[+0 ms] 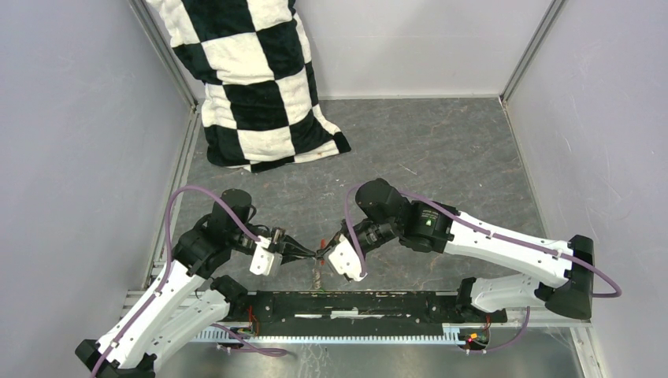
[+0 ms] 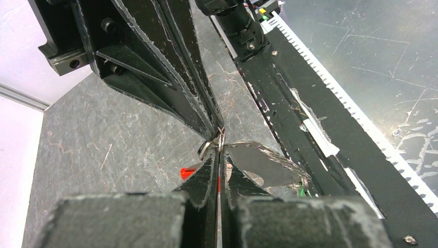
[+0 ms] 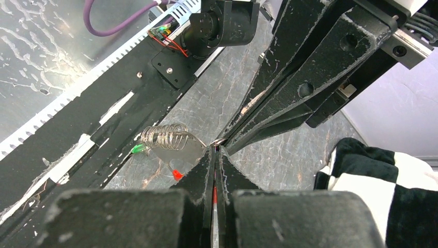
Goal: Put the keys on the keyring
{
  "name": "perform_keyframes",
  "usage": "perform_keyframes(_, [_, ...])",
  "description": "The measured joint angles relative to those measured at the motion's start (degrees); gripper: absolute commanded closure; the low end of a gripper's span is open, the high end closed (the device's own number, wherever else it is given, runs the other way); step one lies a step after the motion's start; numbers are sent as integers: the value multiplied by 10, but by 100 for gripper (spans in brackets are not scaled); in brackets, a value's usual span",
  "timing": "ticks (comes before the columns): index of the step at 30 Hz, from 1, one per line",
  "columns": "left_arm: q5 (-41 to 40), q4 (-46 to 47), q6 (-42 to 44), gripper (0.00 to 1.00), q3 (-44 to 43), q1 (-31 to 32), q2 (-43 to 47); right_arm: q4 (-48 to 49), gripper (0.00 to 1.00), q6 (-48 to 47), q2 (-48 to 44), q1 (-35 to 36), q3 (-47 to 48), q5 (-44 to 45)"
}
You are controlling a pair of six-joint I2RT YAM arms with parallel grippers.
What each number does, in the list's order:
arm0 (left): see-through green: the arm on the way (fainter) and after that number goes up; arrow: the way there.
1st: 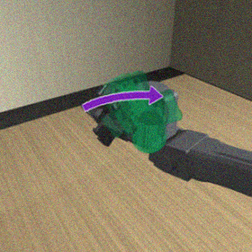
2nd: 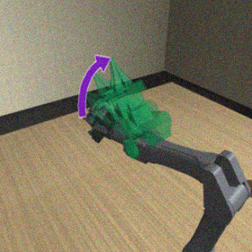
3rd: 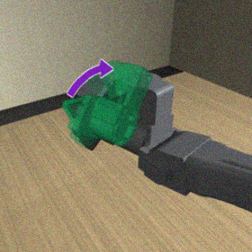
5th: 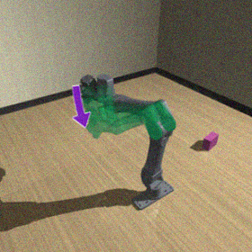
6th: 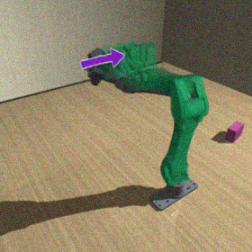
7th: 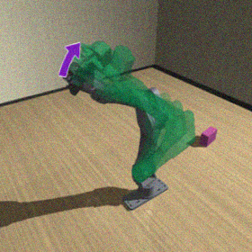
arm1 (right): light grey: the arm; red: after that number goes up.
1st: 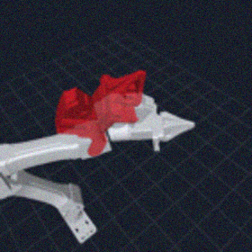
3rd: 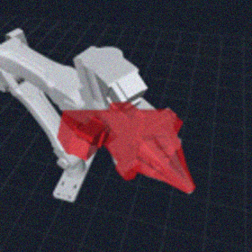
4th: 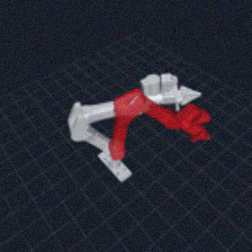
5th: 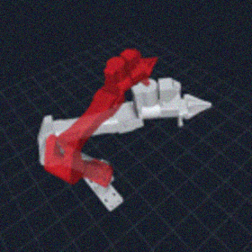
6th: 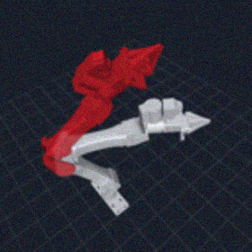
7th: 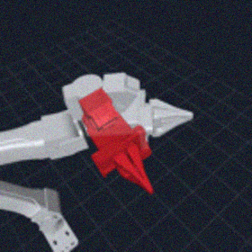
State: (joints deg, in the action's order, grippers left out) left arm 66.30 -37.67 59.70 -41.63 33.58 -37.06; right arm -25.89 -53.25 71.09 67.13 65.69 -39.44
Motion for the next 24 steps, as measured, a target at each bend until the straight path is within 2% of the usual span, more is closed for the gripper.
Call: perform_keyframes(24, [-35, -29, 15, 98, 0, -1, 3, -19, 100, 89, 49, 4, 38, 26])
